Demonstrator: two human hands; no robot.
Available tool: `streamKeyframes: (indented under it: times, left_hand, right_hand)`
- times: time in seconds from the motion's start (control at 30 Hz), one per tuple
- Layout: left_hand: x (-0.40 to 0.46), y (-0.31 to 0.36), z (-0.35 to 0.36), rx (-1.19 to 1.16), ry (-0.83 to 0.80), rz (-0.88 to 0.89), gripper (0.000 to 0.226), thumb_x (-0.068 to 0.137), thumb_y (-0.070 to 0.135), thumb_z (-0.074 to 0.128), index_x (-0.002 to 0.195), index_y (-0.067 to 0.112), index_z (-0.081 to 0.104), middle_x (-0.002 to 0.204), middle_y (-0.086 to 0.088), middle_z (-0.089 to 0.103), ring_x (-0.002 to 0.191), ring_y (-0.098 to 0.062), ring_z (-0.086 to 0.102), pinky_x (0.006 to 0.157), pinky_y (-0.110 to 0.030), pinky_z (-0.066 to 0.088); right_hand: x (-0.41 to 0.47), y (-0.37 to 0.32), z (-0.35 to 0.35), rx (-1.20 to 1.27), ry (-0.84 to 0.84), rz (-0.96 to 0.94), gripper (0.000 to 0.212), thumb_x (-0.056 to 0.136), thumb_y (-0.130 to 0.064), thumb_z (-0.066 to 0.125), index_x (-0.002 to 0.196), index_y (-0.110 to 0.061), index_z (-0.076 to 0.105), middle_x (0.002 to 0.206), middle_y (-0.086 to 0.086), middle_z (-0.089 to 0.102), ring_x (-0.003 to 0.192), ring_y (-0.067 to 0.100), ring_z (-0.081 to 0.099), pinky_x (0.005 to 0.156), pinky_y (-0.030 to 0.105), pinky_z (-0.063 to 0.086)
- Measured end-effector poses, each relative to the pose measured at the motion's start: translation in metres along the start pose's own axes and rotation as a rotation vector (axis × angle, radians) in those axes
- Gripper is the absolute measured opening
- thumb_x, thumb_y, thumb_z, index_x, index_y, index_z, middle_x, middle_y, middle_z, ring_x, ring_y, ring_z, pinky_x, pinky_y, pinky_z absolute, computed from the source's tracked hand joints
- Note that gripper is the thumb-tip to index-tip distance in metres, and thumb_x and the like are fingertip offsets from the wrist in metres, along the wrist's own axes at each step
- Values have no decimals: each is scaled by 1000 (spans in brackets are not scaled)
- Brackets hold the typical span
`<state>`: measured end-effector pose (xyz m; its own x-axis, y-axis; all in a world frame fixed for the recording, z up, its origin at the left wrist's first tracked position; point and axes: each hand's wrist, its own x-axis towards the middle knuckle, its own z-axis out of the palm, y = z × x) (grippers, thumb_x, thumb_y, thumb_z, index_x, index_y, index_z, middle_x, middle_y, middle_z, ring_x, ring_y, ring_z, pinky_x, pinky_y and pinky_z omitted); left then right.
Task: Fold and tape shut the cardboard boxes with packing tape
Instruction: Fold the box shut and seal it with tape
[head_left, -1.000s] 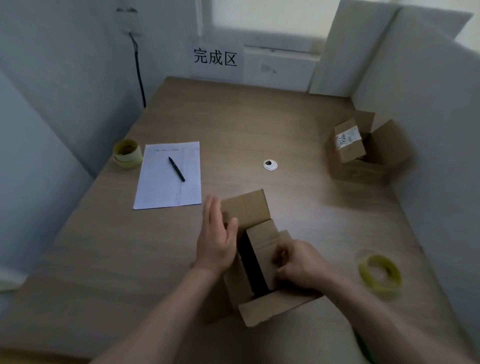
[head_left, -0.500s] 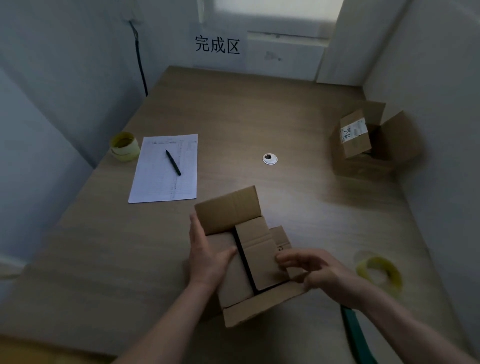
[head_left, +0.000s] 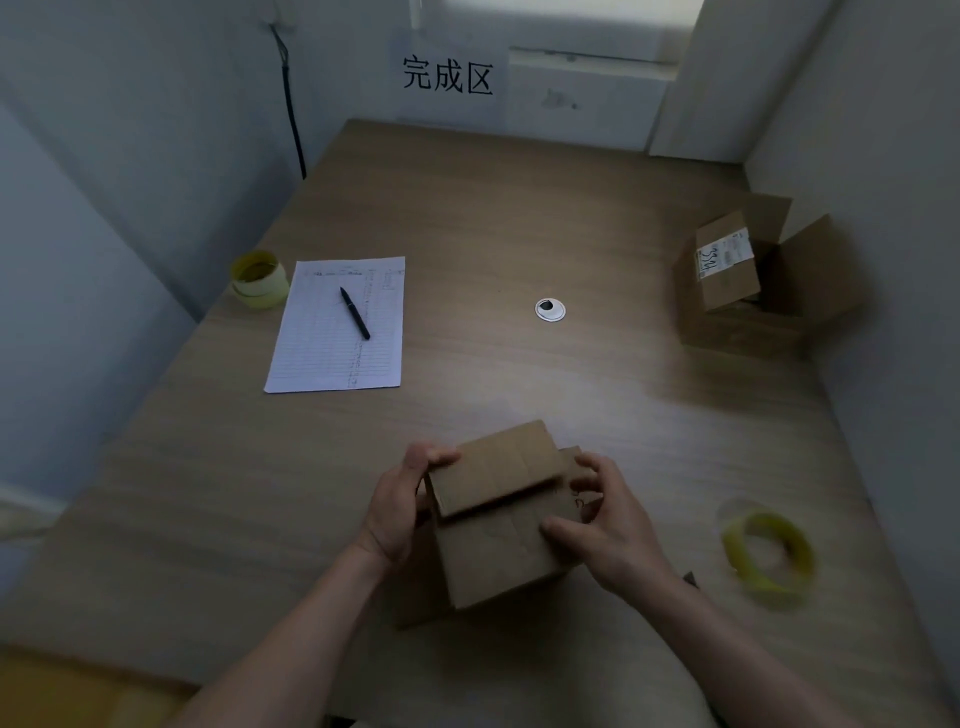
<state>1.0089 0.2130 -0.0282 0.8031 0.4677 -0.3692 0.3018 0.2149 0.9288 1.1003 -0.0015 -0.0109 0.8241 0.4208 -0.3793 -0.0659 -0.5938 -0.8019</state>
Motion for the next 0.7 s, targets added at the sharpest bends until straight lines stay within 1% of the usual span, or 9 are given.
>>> streamKeyframes:
  times: [0.07, 0.13, 0.23, 0.33, 0.43, 0.5, 0.57, 0.63, 0.7]
  left_hand:
    - [0, 3, 0, 183, -28, 41, 11, 89, 22, 66, 95, 16, 72, 117, -3, 62, 120, -24, 54, 101, -42, 45]
    - [2, -1, 1, 357, -45, 104, 23, 83, 1, 71, 93, 22, 68, 123, -3, 56, 126, -23, 49, 108, -41, 40]
    - [5, 2, 5, 499, -46, 135, 27, 85, 6, 68, 97, 29, 63, 147, 2, 39, 137, -14, 35, 114, -39, 31]
    - [11, 0, 20, 569, -64, 193, 20, 92, 11, 60, 103, 28, 58, 157, 3, 25, 136, -2, 22, 111, -24, 22]
    - [8, -3, 51, 584, -60, 220, 37, 98, 27, 53, 134, 25, 45, 161, 1, 13, 139, 1, 13, 102, -11, 11]
    - [7, -9, 64, 605, 11, 238, 47, 98, 29, 53, 143, 20, 40, 160, -3, 19, 145, -11, 17, 104, -10, 12]
    - [9, -10, 67, 539, 86, 238, 40, 97, 22, 56, 136, 20, 50, 151, -5, 38, 139, -19, 34, 111, -21, 25]
    - [11, -10, 66, 453, 118, 237, 31, 95, 18, 59, 125, 28, 56, 133, 4, 54, 125, -15, 49, 99, -20, 39]
    - [13, -10, 64, 422, 137, 232, 26, 95, 18, 59, 115, 35, 58, 117, 14, 58, 111, -11, 55, 86, -14, 41]
  right_hand:
    - [0, -1, 4, 29, -28, -37, 96, 81, -19, 78, 149, -50, 17, 133, -15, 38, 113, 11, 48, 87, 32, 50]
    - [2, -3, 6, 4, -92, -98, 101, 85, -14, 72, 149, -57, 6, 142, -19, 26, 127, 9, 36, 101, 35, 43]
    - [7, -1, 6, -187, -174, -159, 79, 95, -24, 60, 150, -55, 13, 159, -18, 11, 141, 13, 24, 115, 42, 33]
    - [4, 6, 5, -289, -90, -161, 59, 101, -39, 44, 153, -47, 17, 161, -9, 13, 141, 21, 28, 114, 48, 33]
    - [-5, 16, 8, -351, 32, -162, 59, 103, -42, 37, 155, -39, 9, 161, -4, 15, 137, 20, 30, 115, 41, 30]
    - [-10, 23, 12, -281, 68, -146, 60, 104, -40, 37, 156, -36, 7, 163, -4, 11, 142, 18, 25, 118, 38, 25]
    - [-12, 27, 13, -188, 124, -135, 58, 103, -38, 41, 156, -35, 16, 161, -6, 20, 142, 14, 27, 117, 36, 28]
    - [-12, 29, 14, -51, 198, -122, 50, 101, -35, 47, 148, -38, 31, 147, -8, 39, 129, 12, 41, 109, 37, 40]
    - [-10, 28, 15, 74, 251, -91, 41, 100, -35, 50, 139, -42, 41, 128, -15, 47, 116, 8, 49, 99, 38, 49]
